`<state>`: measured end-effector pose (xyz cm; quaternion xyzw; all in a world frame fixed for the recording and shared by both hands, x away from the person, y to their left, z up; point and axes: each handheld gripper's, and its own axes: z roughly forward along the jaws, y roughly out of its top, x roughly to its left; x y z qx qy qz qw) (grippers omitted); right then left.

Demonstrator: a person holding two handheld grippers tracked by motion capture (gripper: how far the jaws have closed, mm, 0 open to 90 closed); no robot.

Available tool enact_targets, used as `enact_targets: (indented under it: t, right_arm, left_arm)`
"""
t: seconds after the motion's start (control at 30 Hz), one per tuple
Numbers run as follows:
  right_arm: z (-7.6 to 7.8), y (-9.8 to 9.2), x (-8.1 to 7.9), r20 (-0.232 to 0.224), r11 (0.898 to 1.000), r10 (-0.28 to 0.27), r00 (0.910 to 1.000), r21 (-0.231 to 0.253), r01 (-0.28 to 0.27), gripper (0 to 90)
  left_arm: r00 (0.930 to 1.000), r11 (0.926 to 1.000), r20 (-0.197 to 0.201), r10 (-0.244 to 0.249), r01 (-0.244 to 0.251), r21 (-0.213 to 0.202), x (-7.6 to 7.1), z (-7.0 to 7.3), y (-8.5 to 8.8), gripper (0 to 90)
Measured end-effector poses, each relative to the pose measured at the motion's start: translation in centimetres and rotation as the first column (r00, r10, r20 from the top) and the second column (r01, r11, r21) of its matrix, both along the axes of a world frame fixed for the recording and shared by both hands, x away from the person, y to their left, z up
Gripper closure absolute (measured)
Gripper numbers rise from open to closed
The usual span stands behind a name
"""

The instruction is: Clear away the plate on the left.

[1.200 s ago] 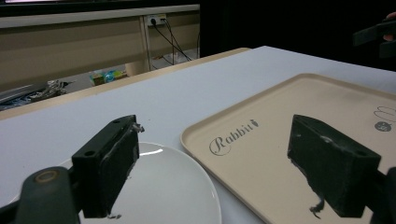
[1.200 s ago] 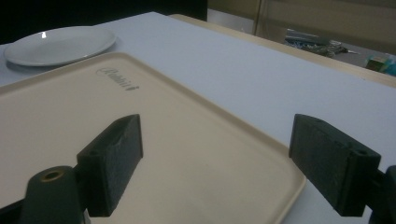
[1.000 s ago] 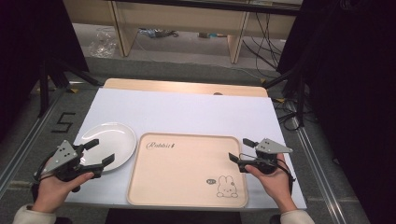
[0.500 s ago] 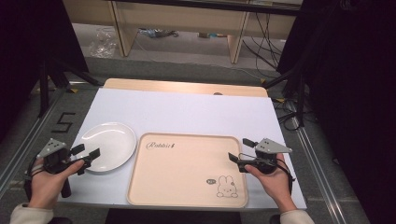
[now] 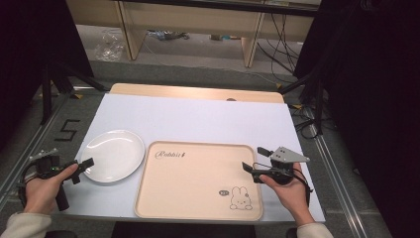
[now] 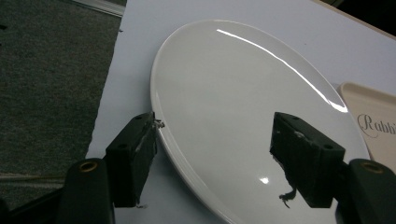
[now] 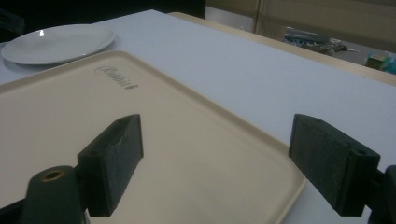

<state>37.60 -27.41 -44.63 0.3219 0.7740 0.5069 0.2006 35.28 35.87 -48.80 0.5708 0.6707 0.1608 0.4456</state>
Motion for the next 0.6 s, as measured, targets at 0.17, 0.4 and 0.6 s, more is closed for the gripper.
enact_targets:
  t: [0.17,0.4,0.6]
  right_arm:
    - [0.0,0.0,-0.1,-0.008,1.0,-0.011,0.9999,0.002,0.011,18.7]
    - [0.0,0.0,-0.1,0.001,1.0,-0.017,0.9999,-0.001,0.017,18.7]
    - [0.0,0.0,0.1,-0.009,1.0,0.012,0.9999,0.001,-0.012,18.7]
  left_arm:
    - [0.9995,0.9992,-0.026,0.018,-0.019,-0.034,0.7,-0.5,0.6,35.0]
    - [0.9977,0.9957,-0.067,0.008,-0.014,-0.092,1.4,-1.2,1.1,41.3]
    - [0.9968,0.9899,-0.077,0.02,-0.031,-0.138,1.9,-1.5,1.5,48.6]
